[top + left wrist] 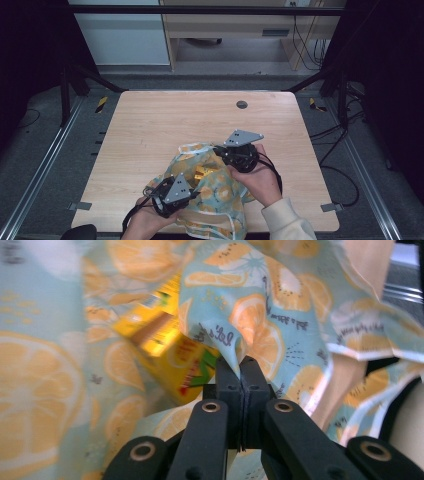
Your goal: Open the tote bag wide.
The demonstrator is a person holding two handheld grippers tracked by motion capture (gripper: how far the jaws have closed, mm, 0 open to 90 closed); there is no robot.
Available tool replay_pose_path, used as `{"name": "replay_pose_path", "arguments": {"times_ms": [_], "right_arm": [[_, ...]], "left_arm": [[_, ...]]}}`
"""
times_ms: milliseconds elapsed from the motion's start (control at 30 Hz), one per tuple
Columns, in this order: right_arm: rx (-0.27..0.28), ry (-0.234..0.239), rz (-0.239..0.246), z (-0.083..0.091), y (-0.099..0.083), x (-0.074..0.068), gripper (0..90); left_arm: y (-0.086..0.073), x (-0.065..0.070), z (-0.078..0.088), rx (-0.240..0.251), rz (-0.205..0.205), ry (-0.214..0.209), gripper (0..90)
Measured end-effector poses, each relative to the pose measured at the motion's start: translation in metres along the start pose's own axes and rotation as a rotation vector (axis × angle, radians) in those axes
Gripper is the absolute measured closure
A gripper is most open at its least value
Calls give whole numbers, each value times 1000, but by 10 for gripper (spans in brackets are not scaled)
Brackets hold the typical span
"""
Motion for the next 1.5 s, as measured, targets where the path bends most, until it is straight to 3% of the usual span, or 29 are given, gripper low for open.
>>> {"name": "replay_pose_path", "arguments": {"times_ms": [267, 533, 733, 1200, 1500], "right_arm": [[-62, -38, -48, -19, -23, 26, 896], [-101, -104, -122, -27, -49, 60, 896], [-120, -147, -170, -28, -66, 81, 896], [-174, -205, -224, -30, -98, 100, 897], [-184, -233, -227, -24, -103, 107, 897]], "left_arm": [[-18, 4, -9, -56, -7, -27, 900], [-31, -1, -7, -82, -27, -3, 900], [-37, -3, -6, -101, -5, 4, 900], [-50, -9, -3, -138, 8, 30, 900], [-56, -10, 3, -165, 3, 43, 900]]}}
Point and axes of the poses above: each handheld gripper's, and its own axes: z roughly backward along the jaws, y roughly out of its top, x roughly to its right, the point moved 4 cm from there along -z, roughly forward along the jaws, and after that the axes turned 7 degrees about x, right-handed, at the moved point
